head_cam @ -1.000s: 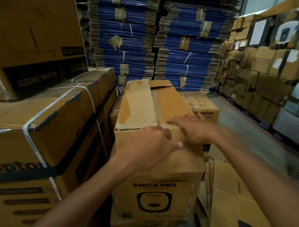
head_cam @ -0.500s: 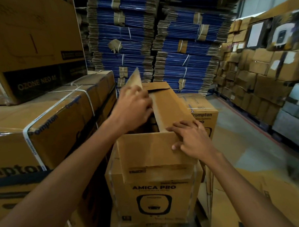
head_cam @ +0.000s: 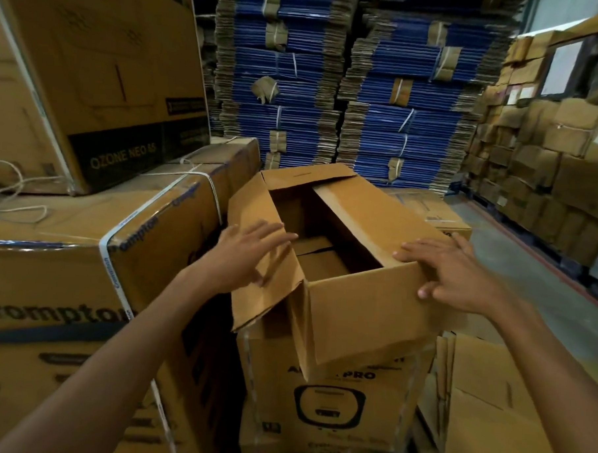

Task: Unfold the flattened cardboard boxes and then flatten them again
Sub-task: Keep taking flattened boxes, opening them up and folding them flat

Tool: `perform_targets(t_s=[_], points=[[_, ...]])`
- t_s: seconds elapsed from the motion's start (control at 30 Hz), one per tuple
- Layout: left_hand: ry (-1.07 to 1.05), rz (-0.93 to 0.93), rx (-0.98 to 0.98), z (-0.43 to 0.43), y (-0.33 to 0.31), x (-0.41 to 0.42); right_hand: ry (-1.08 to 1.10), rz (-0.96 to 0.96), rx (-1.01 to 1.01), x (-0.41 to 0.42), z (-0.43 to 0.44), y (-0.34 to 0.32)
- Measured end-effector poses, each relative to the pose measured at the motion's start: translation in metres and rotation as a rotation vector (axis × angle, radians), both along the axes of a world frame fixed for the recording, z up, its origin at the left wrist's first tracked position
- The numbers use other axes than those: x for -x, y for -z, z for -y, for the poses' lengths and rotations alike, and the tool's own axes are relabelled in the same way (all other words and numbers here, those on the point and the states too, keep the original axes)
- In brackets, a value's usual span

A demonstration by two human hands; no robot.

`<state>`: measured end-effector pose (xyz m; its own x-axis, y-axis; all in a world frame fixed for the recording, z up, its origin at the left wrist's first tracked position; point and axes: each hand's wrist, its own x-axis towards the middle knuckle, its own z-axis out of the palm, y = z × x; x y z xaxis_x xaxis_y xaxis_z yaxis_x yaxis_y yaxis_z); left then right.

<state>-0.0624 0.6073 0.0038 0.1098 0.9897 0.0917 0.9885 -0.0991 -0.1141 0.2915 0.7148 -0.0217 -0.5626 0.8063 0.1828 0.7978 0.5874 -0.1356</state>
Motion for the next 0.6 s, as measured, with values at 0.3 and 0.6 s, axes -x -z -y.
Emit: perform_targets(t_s=[0.3, 0.6], points=[[0.33, 0.368, -0.17, -0.04, 0.03, -0.045, -0.017, -0.182, -0.039, 0.103, 0.081, -0.009], [0.197, 0.155, -0.137, -0.059, 0.033, -0.051, 0.073, 0.013, -0.063, 0.063, 0.066, -0.006]])
